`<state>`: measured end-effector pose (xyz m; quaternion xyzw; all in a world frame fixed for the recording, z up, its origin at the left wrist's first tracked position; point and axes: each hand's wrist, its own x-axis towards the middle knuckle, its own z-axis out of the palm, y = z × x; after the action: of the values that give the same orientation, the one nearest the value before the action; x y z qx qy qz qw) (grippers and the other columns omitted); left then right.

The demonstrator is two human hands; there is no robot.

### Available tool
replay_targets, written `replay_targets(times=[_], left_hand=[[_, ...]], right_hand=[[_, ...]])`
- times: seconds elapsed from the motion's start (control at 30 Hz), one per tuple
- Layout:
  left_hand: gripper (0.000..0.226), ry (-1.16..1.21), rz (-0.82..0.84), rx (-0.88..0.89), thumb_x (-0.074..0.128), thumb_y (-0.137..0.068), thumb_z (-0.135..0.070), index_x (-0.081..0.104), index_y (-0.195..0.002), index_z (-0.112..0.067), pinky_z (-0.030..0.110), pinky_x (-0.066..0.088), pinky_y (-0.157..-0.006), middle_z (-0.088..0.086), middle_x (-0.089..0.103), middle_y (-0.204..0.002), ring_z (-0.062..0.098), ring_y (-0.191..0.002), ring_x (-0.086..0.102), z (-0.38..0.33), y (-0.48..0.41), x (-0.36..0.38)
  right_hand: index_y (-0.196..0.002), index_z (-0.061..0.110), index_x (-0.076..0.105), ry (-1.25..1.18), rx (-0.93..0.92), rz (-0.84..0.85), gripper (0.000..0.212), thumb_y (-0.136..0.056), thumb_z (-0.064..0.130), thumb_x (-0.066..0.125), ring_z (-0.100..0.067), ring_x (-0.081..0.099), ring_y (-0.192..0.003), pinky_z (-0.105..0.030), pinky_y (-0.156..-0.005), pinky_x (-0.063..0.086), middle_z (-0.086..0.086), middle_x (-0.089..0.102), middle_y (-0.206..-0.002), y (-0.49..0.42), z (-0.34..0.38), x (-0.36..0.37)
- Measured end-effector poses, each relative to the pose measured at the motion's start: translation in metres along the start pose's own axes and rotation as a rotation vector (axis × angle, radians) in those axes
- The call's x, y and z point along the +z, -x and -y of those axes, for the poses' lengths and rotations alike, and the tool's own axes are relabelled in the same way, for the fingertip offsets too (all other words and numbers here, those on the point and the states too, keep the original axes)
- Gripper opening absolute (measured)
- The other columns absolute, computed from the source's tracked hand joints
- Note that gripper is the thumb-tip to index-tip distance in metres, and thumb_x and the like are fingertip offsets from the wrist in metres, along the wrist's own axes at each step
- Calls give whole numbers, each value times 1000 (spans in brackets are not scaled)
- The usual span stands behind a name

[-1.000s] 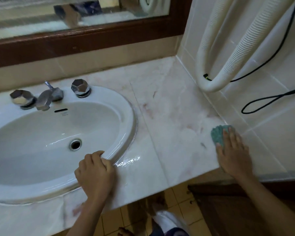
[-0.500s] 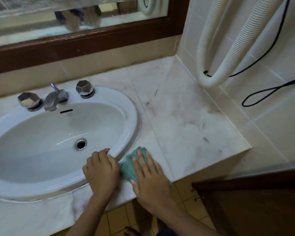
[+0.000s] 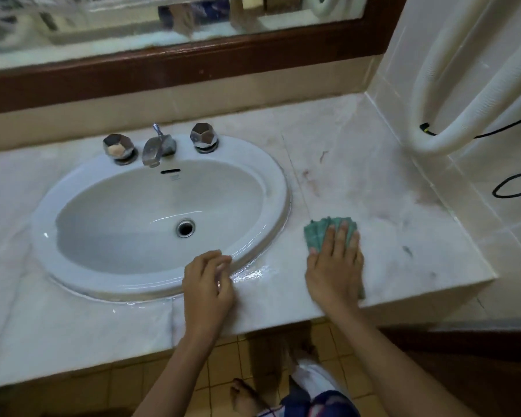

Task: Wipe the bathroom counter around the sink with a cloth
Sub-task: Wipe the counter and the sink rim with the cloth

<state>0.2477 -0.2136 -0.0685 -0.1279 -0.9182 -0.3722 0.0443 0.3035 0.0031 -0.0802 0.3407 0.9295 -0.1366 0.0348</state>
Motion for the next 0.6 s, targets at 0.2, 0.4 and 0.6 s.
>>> replay_targets(times=[0.2, 0.4, 0.6], left_hand=[[28, -25, -149, -94, 50, -83, -19, 68, -103, -13, 25, 40, -88, 0, 55, -114, 14, -109, 49, 48, 70, -55], [30, -284, -328, -404, 54, -82, -17, 63, -111, -17, 44, 37, -93, 10, 47, -132, 34, -120, 43, 112, 106, -100], [59, -214, -350, -608, 65, -83, -15, 45, -138, -18, 61, 33, -99, 4, 21, -156, 34, -131, 40, 142, 121, -98]], right_hand=[[-152, 8, 13, 26, -302, 42, 70, -93, 44, 22, -35, 4, -147, -50, -115, 18, -16, 6, -159, 83, 63, 36], [-153, 13, 10, 146, -662, 92, 70, -94, 46, 30, -27, -3, -148, -45, -115, 15, -8, 2, -161, 100, 60, 44], [-152, 12, 18, 173, -828, 120, 69, -95, 48, 30, -28, 4, -148, -42, -114, 13, -7, 10, -161, 111, 85, 50]])
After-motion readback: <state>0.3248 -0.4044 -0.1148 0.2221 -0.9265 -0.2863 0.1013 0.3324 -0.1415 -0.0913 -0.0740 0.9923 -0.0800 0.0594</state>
